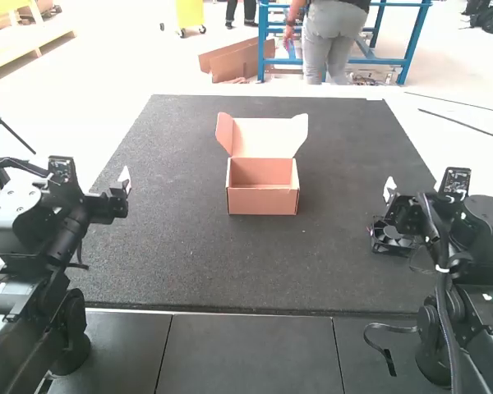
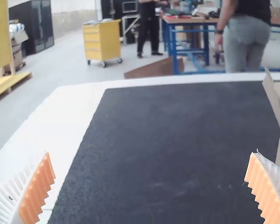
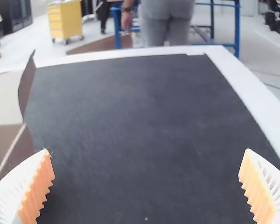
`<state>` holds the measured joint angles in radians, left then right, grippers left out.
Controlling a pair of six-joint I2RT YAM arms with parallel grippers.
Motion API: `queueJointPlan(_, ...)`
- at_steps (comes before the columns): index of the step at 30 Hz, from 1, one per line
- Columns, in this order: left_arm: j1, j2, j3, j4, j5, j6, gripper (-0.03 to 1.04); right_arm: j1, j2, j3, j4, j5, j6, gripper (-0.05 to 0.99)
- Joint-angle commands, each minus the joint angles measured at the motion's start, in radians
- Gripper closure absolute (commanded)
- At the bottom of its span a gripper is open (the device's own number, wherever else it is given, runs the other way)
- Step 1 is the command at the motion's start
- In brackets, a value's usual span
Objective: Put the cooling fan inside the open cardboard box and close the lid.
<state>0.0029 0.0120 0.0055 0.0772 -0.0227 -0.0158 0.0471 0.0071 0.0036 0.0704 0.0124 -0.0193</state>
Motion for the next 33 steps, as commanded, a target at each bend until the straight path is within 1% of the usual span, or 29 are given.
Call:
queueJointPlan(1, 0.006, -0.012, -0.006, 0.07, -0.011, -0.009, 0.04, -0.015, -0.01, -0.004, 0.069, 0.0, 0.012, 0.02)
queueJointPlan(4, 0.006, -0.012, -0.004, 0.164, -0.025, -0.007, 0.04, -0.015, -0.01, -0.004, 0.187, 0.001, 0.013, 0.02)
queueJointPlan(5, 0.008, -0.012, 0.002, 0.185, -0.026, -0.007, 0.04, -0.015, -0.01, -0.002, 0.232, 0.001, 0.012, 0.02)
queueJointPlan(6, 0.008, -0.012, 0.013, 0.197, -0.026, -0.006, 0.04, -0.015, -0.012, 0.009, 0.25, 0.004, 0.012, 0.02)
queueJointPlan(8, 0.006, -0.012, 0.053, 0.188, -0.026, -0.006, 0.04, -0.015, -0.01, 0.039, 0.247, 0.014, 0.013, 0.02)
queueJointPlan(12, 0.002, 0.003, 0.128, 0.177, -0.033, -0.006, 0.04, -0.013, 0.021, 0.136, 0.227, 0.012, 0.015, 0.02)
queueJointPlan(14, 0.0, 0.04, 0.172, 0.145, -0.036, -0.006, 0.04, -0.015, 0.08, 0.188, 0.224, 0.014, 0.015, 0.02)
queueJointPlan(17, 0.0, 0.128, 0.241, 0.133, -0.039, -0.006, 0.04, -0.015, 0.217, 0.286, 0.216, 0.037, 0.015, 0.02)
queueJointPlan(20, 0.0, 0.221, 0.324, 0.102, -0.042, -0.007, 0.04, -0.015, 0.361, 0.424, 0.121, 0.061, 0.028, 0.02)
queueJointPlan(21, 0.0, 0.255, 0.353, 0.095, -0.049, -0.007, 0.04, -0.015, 0.406, 0.473, 0.089, 0.07, 0.038, 0.02)
queueJointPlan(23, 0.0, 0.318, 0.416, 0.053, -0.049, -0.009, 0.04, -0.015, 0.495, 0.575, 0.002, 0.083, 0.061, 0.02)
queueJointPlan(25, 0.0, 0.379, 0.481, -0.005, -0.051, -0.019, 0.04, -0.015, 0.576, 0.665, -0.093, 0.109, 0.078, 0.02)
queueJointPlan(28, 0.003, 0.464, 0.588, -0.116, -0.056, -0.021, 0.04, -0.015, 0.699, 0.802, -0.258, 0.127, 0.091, 0.02)
queueJointPlan(31, 0.002, 0.554, 0.702, -0.266, -0.059, -0.019, 0.04, -0.016, 0.83, 0.921, -0.452, 0.135, 0.09, 0.02)
queueJointPlan(32, 0.005, 0.585, 0.74, -0.31, -0.06, -0.021, 0.04, -0.016, 0.867, 0.952, -0.514, 0.124, 0.085, 0.02)
queueJointPlan(33, 0.006, 0.614, 0.778, -0.353, -0.06, -0.021, 0.04, -0.018, 0.895, 0.975, -0.566, 0.095, 0.082, 0.02)
